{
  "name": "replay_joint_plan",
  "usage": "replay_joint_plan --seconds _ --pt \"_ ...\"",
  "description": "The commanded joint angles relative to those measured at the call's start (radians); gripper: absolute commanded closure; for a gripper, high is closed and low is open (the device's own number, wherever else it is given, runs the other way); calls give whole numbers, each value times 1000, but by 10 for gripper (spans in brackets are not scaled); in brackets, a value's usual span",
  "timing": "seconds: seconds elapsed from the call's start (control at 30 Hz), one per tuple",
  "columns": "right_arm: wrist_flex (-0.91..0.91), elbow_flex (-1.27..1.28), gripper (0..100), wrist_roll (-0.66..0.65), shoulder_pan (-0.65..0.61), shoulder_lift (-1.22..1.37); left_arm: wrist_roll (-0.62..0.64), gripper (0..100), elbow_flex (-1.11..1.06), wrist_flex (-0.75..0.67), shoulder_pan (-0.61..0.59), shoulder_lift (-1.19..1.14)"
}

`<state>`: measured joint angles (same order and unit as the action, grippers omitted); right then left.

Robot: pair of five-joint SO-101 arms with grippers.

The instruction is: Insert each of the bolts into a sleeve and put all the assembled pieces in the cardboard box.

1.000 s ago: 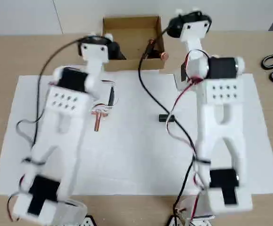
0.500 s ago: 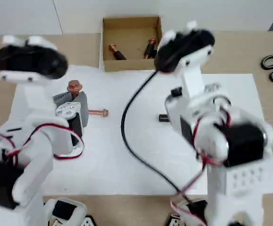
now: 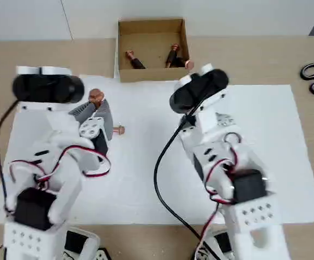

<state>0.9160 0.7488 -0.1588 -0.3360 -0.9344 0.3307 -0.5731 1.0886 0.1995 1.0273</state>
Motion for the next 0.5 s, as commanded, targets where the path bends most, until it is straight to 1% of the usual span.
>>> replay_joint_plan --seconds 0.0,0.1,0.23,0.37,0.47 --pt "-302 230 995 12 -35 -61 21 994 -41 -80 5 26" --pt "-433 387 995 12 -93 -133 86 994 -45 -87 5 26" --pt "-565 522 995 12 -176 -234 98 994 -50 -106 5 26" --pt "-588 577 995 26 -216 -263 100 994 -51 -109 5 26" --pt "-593 612 995 121 -242 -265 100 994 -53 -107 6 26"
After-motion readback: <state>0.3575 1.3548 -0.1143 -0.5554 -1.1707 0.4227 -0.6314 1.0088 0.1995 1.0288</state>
